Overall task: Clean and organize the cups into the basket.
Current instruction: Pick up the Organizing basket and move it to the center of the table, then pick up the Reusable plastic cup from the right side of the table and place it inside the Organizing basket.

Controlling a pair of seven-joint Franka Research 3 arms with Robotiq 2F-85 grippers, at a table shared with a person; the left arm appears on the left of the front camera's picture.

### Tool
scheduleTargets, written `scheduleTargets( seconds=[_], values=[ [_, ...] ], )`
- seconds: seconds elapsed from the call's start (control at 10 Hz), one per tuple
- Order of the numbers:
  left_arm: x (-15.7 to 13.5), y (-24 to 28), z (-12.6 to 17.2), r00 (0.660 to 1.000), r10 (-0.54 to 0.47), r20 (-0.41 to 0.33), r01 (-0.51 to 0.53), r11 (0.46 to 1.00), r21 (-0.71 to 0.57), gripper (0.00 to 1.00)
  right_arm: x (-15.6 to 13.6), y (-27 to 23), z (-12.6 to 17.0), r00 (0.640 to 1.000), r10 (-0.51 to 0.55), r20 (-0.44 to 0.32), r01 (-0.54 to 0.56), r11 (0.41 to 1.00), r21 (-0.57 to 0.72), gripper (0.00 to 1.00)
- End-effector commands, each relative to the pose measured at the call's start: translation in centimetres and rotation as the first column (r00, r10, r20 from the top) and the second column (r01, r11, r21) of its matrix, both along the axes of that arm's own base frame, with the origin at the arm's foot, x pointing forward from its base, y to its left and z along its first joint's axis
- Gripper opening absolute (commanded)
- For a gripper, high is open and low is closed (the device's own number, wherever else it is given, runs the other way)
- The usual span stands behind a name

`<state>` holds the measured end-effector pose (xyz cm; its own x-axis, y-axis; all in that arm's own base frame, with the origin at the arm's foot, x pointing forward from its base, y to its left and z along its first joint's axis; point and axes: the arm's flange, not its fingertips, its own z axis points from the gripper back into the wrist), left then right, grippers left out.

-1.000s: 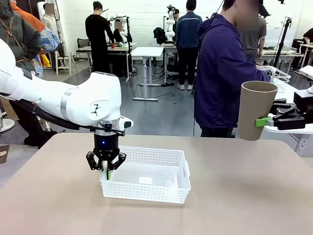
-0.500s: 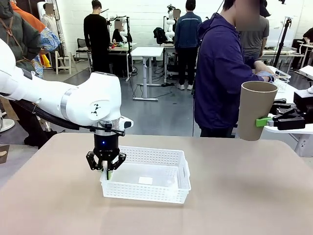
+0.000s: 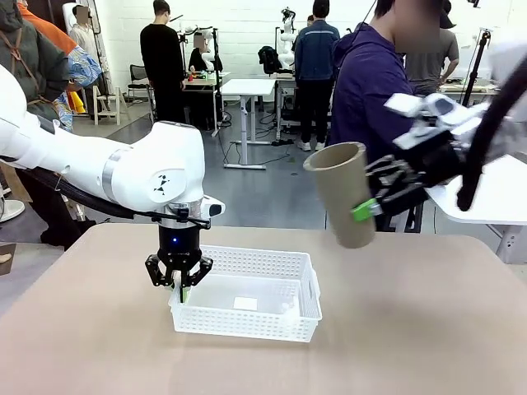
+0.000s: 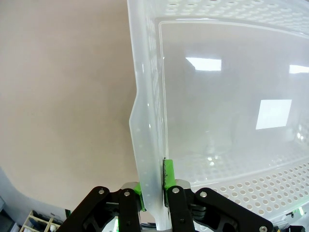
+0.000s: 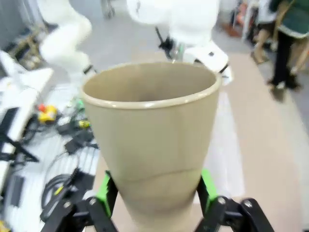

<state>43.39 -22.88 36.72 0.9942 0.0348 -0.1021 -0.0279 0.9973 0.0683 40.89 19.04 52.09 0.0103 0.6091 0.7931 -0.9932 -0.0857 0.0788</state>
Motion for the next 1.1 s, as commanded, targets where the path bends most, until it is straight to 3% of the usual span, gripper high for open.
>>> scheduleTargets(
  seconds=[0.0, 0.3, 0.5, 1.0],
  values=[
    [0.0, 0.0, 0.2, 1.000, -0.005, 0.007, 0.004, 1.000, 0.006, 0.00, 2.4, 2.7, -0.8, 0.999, 0.012, -0.032, -0.017, 0.988, -0.150, 0.81],
    [0.0, 0.0, 0.2, 1.000, -0.005, 0.007, 0.004, 1.000, 0.006, 0.00, 2.3, 9.1, -3.2, 1.000, 0.031, -0.004, -0.030, 0.956, -0.293, 0.81],
    [0.0, 0.0, 0.2, 1.000, -0.005, 0.007, 0.004, 1.000, 0.006, 0.00, 3.0, 12.2, -5.4, 0.998, 0.022, 0.065, 0.004, 0.927, -0.375, 0.81],
    [0.0, 0.0, 0.2, 1.000, -0.005, 0.007, 0.004, 1.000, 0.006, 0.00, 5.7, 16.3, -12.7, 1.000, 0.004, -0.025, -0.016, 0.872, -0.488, 0.81]
  ],
)
